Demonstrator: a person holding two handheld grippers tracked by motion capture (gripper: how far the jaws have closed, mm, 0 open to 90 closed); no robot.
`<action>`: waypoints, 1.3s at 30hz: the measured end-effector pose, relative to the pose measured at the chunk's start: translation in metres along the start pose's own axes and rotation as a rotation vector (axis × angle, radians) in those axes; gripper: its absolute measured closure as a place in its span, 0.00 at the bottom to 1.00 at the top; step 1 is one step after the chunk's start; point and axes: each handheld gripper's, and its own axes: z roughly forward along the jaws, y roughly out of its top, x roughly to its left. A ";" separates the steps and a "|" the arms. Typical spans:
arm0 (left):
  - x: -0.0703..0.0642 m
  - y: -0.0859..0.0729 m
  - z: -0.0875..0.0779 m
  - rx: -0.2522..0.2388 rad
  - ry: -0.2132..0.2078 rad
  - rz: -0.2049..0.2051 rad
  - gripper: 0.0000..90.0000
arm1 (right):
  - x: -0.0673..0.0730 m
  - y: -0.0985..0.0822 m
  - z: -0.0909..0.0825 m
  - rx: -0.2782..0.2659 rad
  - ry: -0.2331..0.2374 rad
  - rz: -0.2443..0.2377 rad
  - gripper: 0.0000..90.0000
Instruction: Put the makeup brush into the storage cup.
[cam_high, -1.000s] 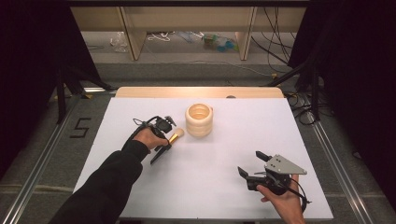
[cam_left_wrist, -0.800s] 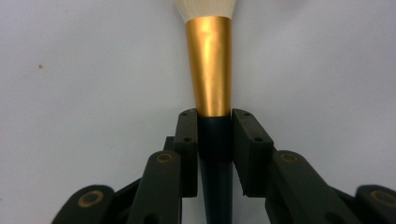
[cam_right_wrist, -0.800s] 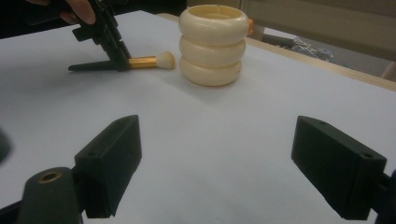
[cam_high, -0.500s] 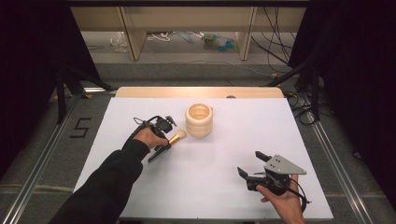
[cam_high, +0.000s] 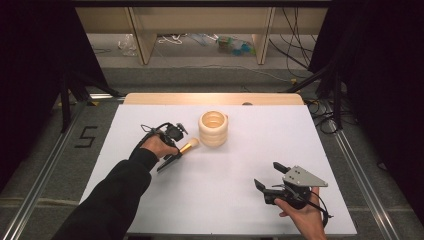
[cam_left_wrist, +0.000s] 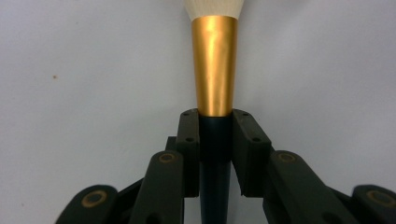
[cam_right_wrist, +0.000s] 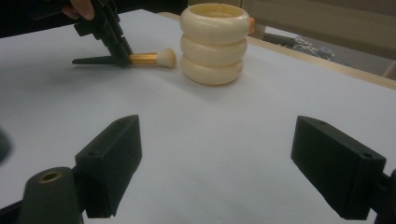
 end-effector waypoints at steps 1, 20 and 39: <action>0.004 -0.002 -0.005 -0.015 0.001 -0.006 0.82 | 0.000 0.000 0.000 -0.004 -0.003 0.001 0.19; 0.024 -0.013 -0.046 -0.369 -0.009 -0.114 0.82 | 0.000 0.000 0.001 -0.005 -0.005 0.003 0.19; 0.028 -0.012 -0.064 -0.713 0.023 -0.196 0.82 | -0.001 0.000 0.000 0.002 0.000 0.003 0.19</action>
